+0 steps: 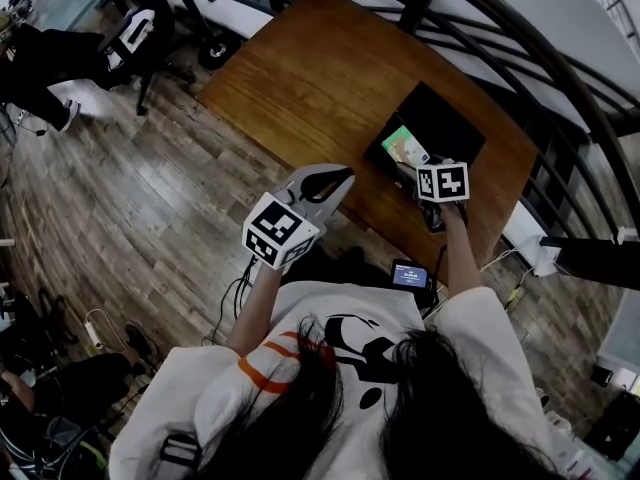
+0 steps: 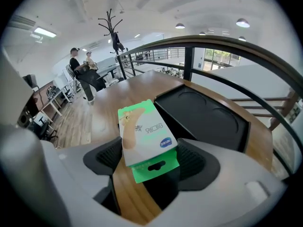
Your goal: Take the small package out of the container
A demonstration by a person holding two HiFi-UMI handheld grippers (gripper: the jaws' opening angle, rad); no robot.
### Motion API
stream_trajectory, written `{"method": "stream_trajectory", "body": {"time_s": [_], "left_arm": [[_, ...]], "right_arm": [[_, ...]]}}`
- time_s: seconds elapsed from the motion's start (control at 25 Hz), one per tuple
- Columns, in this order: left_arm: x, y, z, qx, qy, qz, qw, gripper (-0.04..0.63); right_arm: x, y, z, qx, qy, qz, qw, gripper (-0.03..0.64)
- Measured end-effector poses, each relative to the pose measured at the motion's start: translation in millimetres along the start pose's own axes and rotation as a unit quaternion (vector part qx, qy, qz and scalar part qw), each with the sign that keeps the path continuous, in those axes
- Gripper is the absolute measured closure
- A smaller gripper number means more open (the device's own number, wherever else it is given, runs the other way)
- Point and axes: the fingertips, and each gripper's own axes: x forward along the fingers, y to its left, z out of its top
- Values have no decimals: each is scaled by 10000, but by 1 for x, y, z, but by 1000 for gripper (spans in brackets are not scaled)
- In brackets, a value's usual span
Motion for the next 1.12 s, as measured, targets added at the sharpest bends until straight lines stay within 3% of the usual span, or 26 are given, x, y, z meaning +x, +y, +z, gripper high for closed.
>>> {"method": "stream_trajectory", "body": {"time_s": [0.64, 1.12], "left_arm": [[-33, -13, -20, -5, 157, -609, 9980, 595], [-49, -19, -40, -118, 285, -975, 9948, 595]], "right_arm": [[-81, 101, 0, 471, -855, 384, 9945, 229], [-107, 149, -39, 938, -944, 275, 9907, 229]]}}
